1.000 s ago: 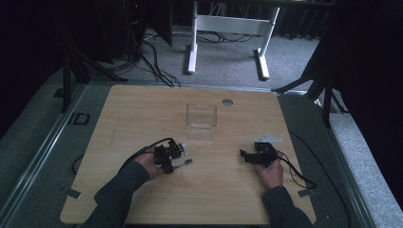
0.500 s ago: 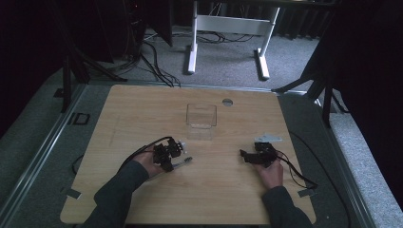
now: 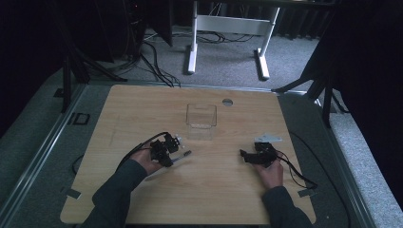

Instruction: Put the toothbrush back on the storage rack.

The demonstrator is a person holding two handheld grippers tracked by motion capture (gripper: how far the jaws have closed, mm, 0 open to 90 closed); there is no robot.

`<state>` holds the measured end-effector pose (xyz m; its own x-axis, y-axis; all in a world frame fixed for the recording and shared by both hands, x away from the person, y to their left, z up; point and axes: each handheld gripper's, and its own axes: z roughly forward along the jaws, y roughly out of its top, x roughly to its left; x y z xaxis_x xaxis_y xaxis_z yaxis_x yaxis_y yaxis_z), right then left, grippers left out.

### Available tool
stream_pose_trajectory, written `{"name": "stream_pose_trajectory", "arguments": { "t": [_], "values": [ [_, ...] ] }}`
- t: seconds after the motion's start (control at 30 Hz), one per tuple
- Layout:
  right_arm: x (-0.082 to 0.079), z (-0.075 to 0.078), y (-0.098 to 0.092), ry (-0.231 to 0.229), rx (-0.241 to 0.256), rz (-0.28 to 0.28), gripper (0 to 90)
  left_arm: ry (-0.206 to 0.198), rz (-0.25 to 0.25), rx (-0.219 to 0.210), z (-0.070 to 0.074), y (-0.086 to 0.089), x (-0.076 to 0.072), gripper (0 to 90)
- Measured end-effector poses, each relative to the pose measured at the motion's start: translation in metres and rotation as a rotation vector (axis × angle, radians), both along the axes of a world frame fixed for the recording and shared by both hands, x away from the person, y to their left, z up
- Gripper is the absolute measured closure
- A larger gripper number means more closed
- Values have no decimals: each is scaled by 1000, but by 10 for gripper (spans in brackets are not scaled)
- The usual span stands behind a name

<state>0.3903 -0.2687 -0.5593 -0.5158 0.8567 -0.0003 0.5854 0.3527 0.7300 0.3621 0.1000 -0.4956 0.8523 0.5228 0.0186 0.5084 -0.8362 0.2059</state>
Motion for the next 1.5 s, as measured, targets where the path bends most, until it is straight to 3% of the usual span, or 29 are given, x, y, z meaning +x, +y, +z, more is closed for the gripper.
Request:
{"name": "stream_pose_trajectory", "arguments": {
  "t": [0.47, 0.73, 1.07, 1.5],
  "values": [
    [0, 0, 0, 0, 0, 0, 227, -33, 34, -44, 8, 4, 2, 784],
    [0, 0, 0, 0, 0, 0, 227, -70, 74, -91, 14, 10, 3, 783],
    [0, 0, 0, 0, 1, 0, 227, -73, 99, -140, 18, 13, 5, 783],
    [0, 0, 0, 0, 0, 0, 227, -126, 139, -181, 23, 15, 6, 783]
  ]
}}
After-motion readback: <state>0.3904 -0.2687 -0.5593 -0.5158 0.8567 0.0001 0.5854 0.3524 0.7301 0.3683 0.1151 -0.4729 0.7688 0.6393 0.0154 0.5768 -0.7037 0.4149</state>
